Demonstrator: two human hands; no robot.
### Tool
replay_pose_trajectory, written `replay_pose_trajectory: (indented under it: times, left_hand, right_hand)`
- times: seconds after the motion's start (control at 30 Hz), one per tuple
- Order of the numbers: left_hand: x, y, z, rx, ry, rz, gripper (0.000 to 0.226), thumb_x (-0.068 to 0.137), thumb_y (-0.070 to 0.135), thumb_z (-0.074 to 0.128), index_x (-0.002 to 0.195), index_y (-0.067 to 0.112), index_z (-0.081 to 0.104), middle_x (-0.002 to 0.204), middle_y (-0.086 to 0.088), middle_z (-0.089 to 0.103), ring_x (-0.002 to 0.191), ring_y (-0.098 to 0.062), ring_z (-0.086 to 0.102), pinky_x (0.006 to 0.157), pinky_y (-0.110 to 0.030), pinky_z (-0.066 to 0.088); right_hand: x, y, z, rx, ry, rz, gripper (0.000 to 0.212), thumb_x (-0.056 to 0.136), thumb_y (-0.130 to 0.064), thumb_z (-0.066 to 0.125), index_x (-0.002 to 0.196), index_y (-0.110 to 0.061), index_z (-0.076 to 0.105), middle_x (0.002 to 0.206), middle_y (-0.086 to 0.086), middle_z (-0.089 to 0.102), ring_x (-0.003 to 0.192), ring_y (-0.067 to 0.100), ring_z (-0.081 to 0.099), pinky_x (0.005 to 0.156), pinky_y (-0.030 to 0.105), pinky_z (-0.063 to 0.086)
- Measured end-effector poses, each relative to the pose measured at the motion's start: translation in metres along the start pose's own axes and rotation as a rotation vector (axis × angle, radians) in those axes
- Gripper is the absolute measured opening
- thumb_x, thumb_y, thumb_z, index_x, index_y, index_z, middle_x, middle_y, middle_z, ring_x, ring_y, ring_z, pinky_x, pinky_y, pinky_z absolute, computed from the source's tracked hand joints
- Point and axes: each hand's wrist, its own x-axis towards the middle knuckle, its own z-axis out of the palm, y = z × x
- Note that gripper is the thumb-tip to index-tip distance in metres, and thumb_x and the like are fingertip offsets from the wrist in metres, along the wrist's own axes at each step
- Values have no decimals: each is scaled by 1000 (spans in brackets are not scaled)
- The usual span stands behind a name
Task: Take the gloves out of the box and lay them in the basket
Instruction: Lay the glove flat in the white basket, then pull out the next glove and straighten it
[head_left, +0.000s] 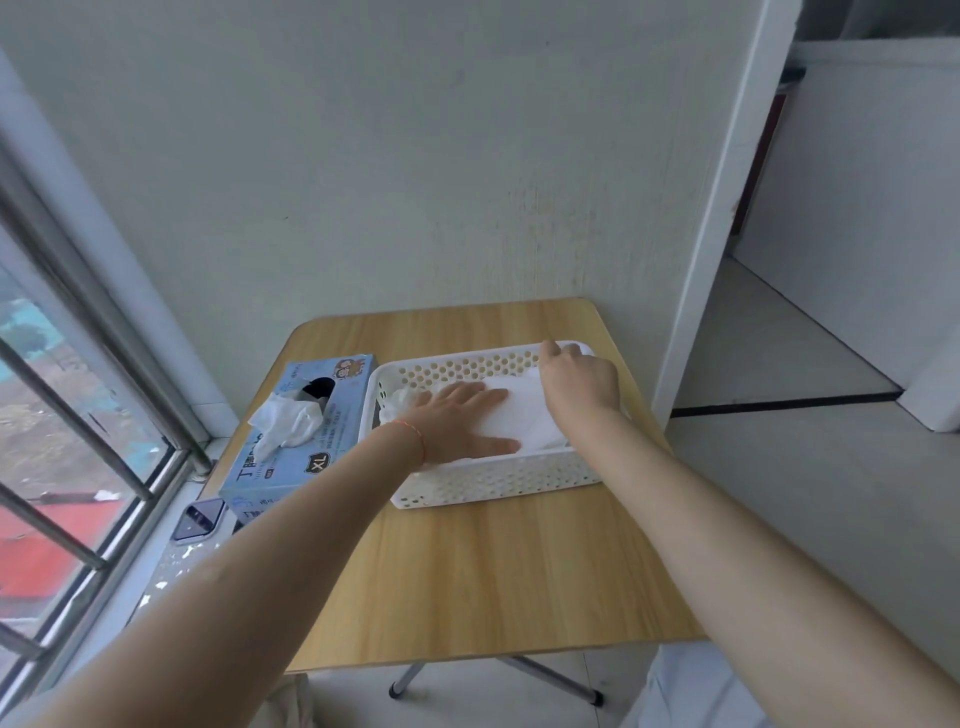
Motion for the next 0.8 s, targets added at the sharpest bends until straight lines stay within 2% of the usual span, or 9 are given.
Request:
replay_pose_trajectory:
  times: [0.07,0.13,0.2,0.27,0.33,0.43,0.6,0.7,0.8]
  left_hand:
    - [1,1,0,12,-20,3,89,83,82,38,155,39,7,165,8,4,152,-18,2,120,-52,5]
    - [0,-1,-2,-35,-12,2,91,81,83,39,155,40,9,165,8,6,152,-18,5,121,-52,6]
    - [-7,-3,-9,-206,105,15,90,77,85,40,153,40,20,162,8,21,149,-18,19,120,-47,16]
    - [-18,-7,-24,-466,324,43,67,88,69,47,146,37,38,151,9,42,137,-13,40,113,-34,31]
    - [-34,-19,-41,-621,519,31,39,98,43,53,134,32,54,139,10,52,122,-7,48,101,-23,34]
    - [-59,-56,-52,-650,668,-80,21,97,20,54,110,27,68,120,9,60,110,-7,53,97,-22,39]
    - [-105,-135,-29,-616,675,-410,26,92,10,51,94,29,68,115,1,61,101,-17,58,85,-23,40]
    - [-124,-166,-12,-608,573,-496,26,91,12,53,109,24,69,125,-4,60,108,-22,60,91,-26,43]
    - [-132,-180,0,-609,488,-483,34,90,16,58,123,22,64,129,-3,60,111,-19,59,95,-27,44]
  right_hand:
    - [-1,3,1,-12,19,33,34,89,-3,53,121,-6,42,111,11,55,82,21,61,56,29,36]
    - [-1,4,0,19,81,57,25,91,-7,53,114,-7,44,109,11,53,72,20,55,49,28,32]
    - [0,2,-5,110,196,60,17,97,-19,47,109,-7,47,104,10,54,69,23,56,44,29,27]
    - [2,-6,-16,224,310,43,28,101,-29,39,105,-4,51,99,12,55,72,30,60,47,30,26]
    - [5,-29,-29,327,349,-27,29,101,-28,37,101,-4,53,95,12,55,73,32,58,49,30,23]
    - [10,-78,-44,450,294,-169,20,99,-25,37,88,-11,46,91,6,51,69,26,47,56,31,29]
    - [13,-168,-46,582,127,-370,20,96,-21,42,82,-10,50,89,5,53,82,27,52,66,35,40]
    - [11,-205,-42,578,52,-459,21,96,-27,46,88,-11,58,93,3,56,95,26,53,81,37,42]
    - [11,-226,-37,551,-112,-477,27,91,-40,57,106,-18,63,115,1,57,115,21,48,90,36,37]
